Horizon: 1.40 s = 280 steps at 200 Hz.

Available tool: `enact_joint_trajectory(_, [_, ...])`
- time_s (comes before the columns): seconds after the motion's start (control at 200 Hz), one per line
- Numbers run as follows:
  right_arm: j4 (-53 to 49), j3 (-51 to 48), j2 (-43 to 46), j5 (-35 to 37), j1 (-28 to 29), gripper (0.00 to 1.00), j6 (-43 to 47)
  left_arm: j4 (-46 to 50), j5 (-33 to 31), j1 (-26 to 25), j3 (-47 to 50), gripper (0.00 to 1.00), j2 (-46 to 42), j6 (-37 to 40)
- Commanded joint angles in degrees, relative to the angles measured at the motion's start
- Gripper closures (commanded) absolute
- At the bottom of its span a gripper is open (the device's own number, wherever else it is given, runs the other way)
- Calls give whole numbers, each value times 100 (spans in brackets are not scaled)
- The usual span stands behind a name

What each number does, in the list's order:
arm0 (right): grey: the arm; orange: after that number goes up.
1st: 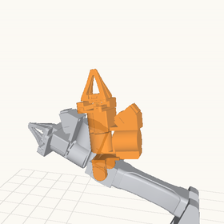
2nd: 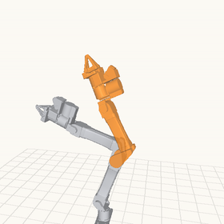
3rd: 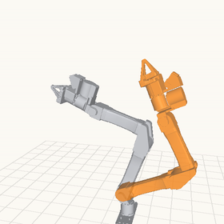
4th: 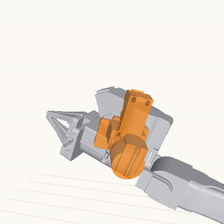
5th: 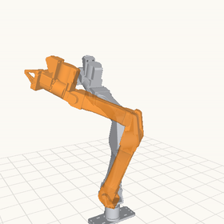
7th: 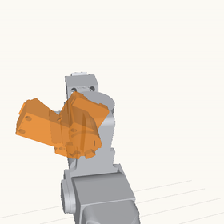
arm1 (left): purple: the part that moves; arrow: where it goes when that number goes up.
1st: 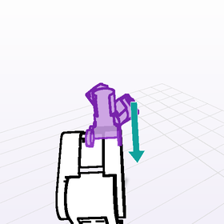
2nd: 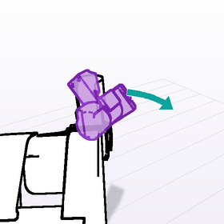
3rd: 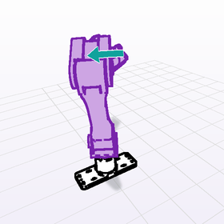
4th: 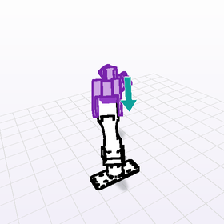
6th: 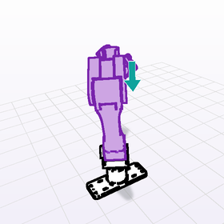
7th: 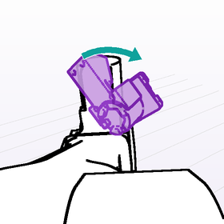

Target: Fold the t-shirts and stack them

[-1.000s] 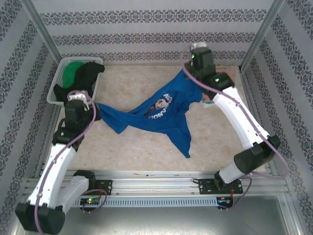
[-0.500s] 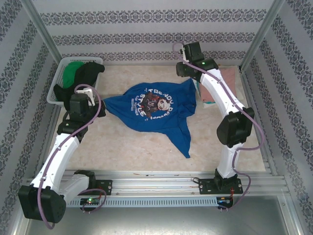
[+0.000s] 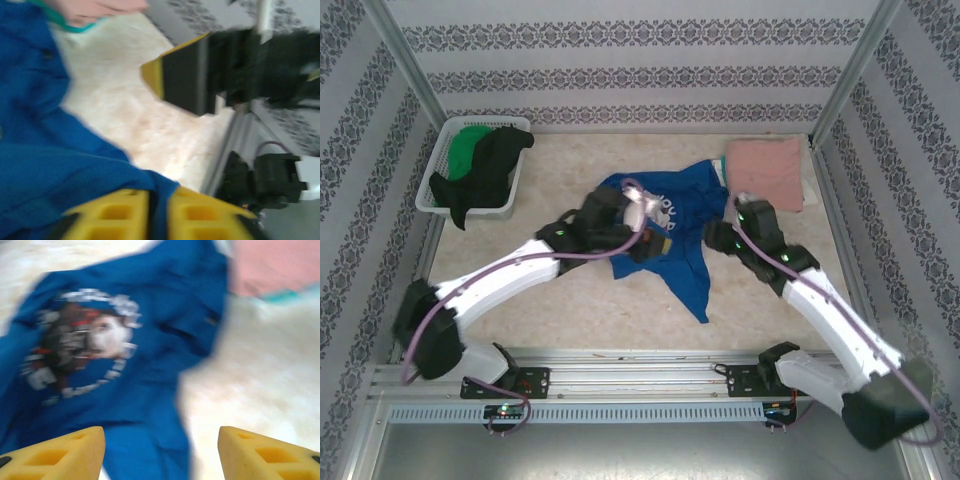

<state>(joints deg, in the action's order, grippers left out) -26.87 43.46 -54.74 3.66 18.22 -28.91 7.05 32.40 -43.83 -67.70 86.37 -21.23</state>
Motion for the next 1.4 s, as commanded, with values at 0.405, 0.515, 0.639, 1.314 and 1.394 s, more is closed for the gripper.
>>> enact_joint_trajectory(0.405, [412, -830, 749, -392, -544, 35, -825, 1144, -2871, 720, -2571, 0, 2028, 2290])
enact_joint_trajectory(0.515, [606, -769, 230, -262, -171, 33, -909, 2161, -3224, 825, -4775, 0, 3944, 3004])
enact_joint_trajectory(0.639, [801, -838, -67, -197, 31, 33, -1025, 3296, -3183, 863, -7675, 0, 6085, 3567])
enact_joint_trajectory(1.314, [600, -1118, 429, -159, 32, 33, -985, 2260, -3198, 1030, -8756, 72, 7620, 3624])
enact_joint_trajectory(1.394, [693, -1129, 358, -164, 75, 34, -1032, 2401, -3176, 1060, -8729, 82, 7436, 3599])
